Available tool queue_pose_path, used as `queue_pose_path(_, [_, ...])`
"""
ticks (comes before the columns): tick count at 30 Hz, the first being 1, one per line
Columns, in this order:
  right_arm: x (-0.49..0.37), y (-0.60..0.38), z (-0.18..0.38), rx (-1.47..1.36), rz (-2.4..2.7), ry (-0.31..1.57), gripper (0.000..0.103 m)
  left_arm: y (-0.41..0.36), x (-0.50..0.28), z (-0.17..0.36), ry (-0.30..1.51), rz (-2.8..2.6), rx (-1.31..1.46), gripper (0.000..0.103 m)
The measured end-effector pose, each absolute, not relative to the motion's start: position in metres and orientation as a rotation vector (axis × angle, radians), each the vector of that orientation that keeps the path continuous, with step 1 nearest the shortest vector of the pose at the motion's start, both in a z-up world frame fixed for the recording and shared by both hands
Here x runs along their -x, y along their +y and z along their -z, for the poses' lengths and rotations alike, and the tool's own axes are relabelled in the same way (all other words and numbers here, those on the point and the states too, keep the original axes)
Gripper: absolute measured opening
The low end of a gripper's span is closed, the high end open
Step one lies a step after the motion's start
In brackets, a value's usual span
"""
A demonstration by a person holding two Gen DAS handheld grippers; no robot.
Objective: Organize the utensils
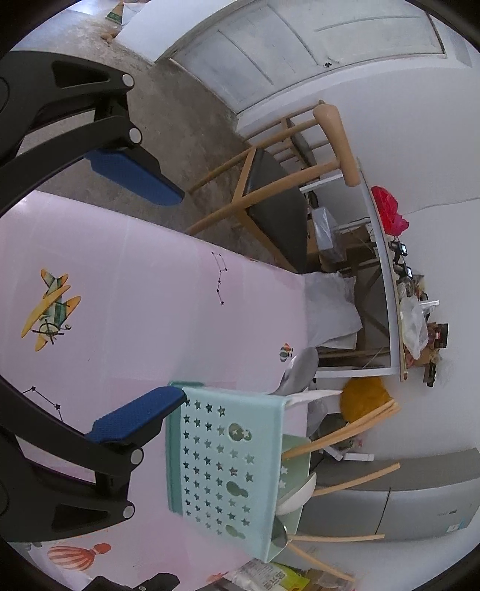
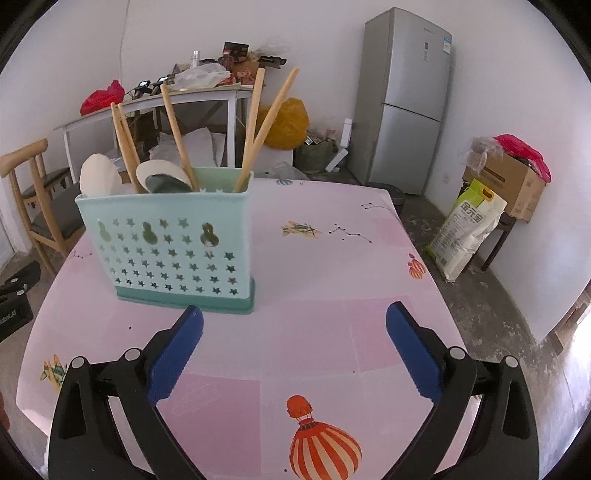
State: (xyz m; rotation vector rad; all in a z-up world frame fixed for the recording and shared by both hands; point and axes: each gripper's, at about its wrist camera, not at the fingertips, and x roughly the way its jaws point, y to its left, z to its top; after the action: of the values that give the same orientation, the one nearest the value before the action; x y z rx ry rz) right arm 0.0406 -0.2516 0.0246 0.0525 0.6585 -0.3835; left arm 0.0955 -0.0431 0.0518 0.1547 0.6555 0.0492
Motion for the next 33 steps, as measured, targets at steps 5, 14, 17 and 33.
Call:
queue_pose_path(5, [-0.043,-0.249,-0.023,-0.043,0.375,0.667,0.096,-0.041,-0.1,-0.049,0.683,-0.047,-0.142,0.095])
queue_pose_path(14, [-0.043,-0.245,-0.023,-0.031,0.37,0.676,0.096,-0.04,-0.102,-0.046,0.686,-0.044,-0.136,0.095])
queue_pose_path(17, [-0.043,-0.246,-0.023,-0.031,0.373,0.678,0.096,-0.04,-0.103,-0.044,0.69,-0.039,-0.134,0.095])
queue_pose_path(33, [-0.044,-0.248,-0.024,-0.032,0.374,0.679,0.096,-0.042,-0.102,-0.04,0.698,-0.03,-0.127,0.095])
